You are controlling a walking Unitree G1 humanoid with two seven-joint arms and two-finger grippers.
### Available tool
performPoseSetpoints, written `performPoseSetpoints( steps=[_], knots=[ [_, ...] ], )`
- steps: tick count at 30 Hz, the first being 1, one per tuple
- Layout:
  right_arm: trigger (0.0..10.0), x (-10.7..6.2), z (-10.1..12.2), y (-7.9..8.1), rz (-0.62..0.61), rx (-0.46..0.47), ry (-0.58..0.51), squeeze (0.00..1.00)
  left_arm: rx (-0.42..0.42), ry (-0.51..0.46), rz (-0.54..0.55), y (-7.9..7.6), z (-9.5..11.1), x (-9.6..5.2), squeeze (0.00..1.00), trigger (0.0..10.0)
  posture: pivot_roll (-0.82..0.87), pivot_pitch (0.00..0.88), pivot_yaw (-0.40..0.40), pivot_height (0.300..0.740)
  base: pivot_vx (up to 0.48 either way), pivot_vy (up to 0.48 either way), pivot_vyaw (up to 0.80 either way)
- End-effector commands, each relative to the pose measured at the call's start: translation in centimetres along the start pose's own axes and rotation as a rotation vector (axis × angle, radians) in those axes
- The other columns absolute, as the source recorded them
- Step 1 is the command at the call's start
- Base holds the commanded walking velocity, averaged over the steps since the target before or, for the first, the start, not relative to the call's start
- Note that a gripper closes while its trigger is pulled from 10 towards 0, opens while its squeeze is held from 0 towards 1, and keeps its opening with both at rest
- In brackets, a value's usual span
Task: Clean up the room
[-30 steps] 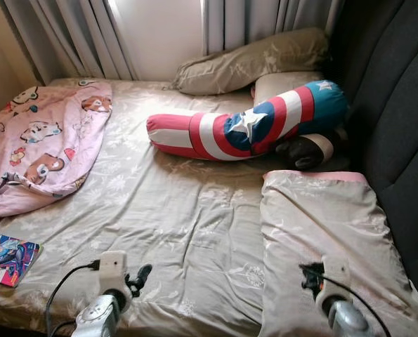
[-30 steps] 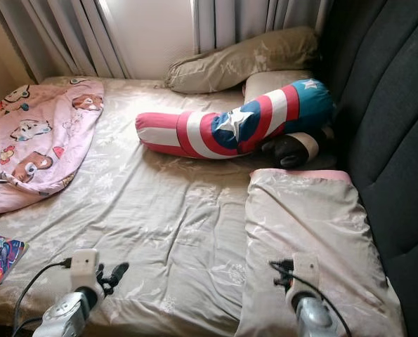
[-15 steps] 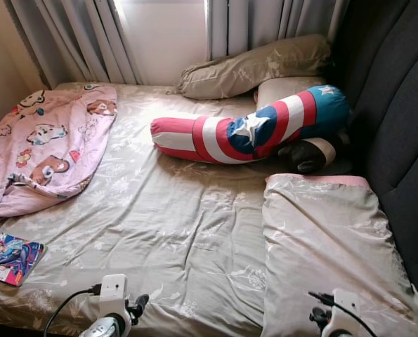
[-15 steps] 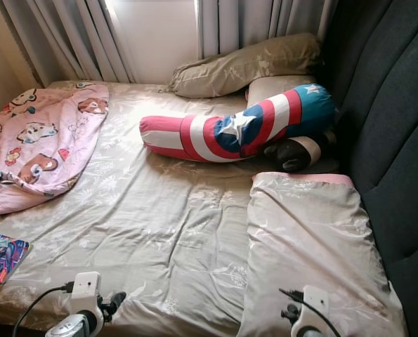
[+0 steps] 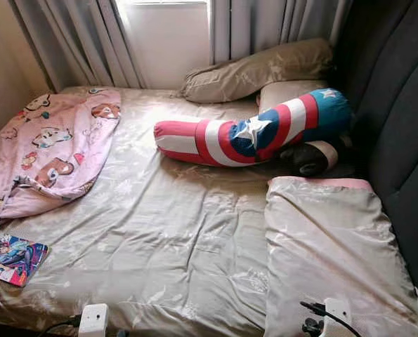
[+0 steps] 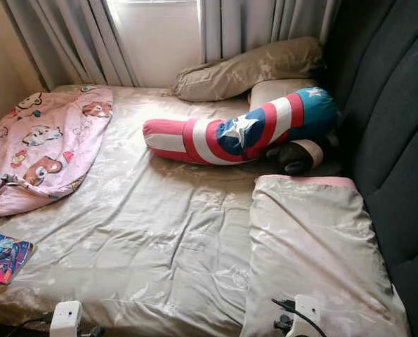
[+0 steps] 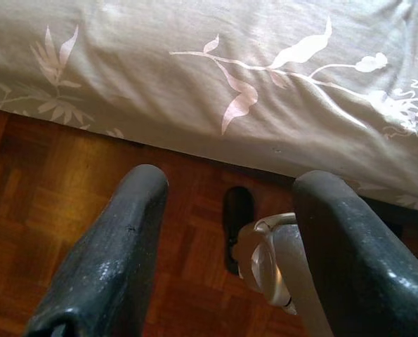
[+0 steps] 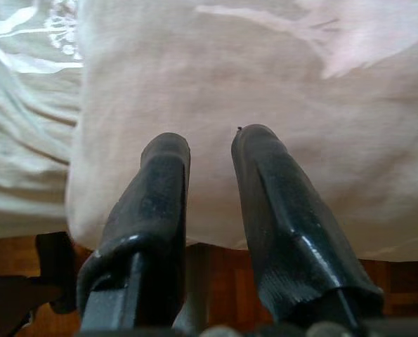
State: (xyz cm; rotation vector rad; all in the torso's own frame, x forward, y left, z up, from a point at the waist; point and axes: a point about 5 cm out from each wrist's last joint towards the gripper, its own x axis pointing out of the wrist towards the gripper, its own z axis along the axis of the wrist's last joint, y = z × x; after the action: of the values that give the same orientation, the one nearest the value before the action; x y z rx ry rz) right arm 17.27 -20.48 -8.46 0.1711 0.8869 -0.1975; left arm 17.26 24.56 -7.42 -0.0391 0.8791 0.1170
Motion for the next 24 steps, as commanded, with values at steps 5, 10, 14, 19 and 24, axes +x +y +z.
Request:
performPoseSetpoints(
  steps=[5, 10, 14, 19, 24],
  knots=[
    [10.0, -0.09, -0.62, 0.21, 0.008, -0.01, 0.025, 0.0, 0.008, 0.011, -0.005, -0.48, -0.05, 0.12, 0.0, 10.0, 0.04, 0.0, 0.031, 0.74, 0.0, 0.457, 0.0],
    [10.0, -0.2, -1.04, -0.05, 0.008, -0.051, 0.051, 0.0, 0.004, 0.014, -0.003, -0.58, -0.06, 0.16, 0.0, 10.0, 0.05, 0.0, 0.025, 0.74, 0.0, 0.402, 0.0],
    [10.0, -0.23, -1.16, -0.06, 0.008, -0.044, 0.052, 0.0, -0.008, 0.003, -0.006, -0.78, 0.18, 0.24, 0.0, 10.0, 0.05, 0.0, 0.022, 0.74, 0.0, 0.398, 0.0],
    [10.0, -0.22, -1.12, 0.04, 0.016, -0.044, 0.05, 0.0, -0.015, -0.003, -0.007, -0.83, 0.3, 0.27, 0.0, 10.0, 0.05, 0.008, 0.016, 0.74, 0.0, 0.398, 0.0],
    [10.0, -0.16, -0.99, 0.24, 0.02, -0.042, 0.048, 0.0, -0.038, -0.008, -0.001, -0.81, 0.34, 0.28, 0.0, 10.0, 0.05, 0.012, 0.014, 0.74, 0.0, 0.394, 0.0]
  ],
)
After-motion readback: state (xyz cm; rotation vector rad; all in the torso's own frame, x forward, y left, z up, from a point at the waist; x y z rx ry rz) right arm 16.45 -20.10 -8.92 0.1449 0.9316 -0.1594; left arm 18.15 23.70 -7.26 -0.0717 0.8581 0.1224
